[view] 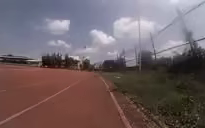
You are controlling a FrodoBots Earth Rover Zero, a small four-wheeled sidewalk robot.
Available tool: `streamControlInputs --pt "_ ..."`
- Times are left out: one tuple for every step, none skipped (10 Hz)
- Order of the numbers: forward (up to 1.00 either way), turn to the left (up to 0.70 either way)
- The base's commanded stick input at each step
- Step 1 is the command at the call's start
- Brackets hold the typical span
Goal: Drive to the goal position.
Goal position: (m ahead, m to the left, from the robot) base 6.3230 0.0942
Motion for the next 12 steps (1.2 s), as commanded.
streamControlInputs --pt "0.70 0.00" --pt "0.70 0.00" --pt "0.70 0.00" --pt "0.70 0.00" --pt "0.70 0.00" --pt "0.70 0.00" --pt "0.70 0.00" --pt "0.70 0.00" --pt "0.70 0.00" --pt "0.70 0.00" --pt "0.70 0.00" --pt "0.70 0.00"
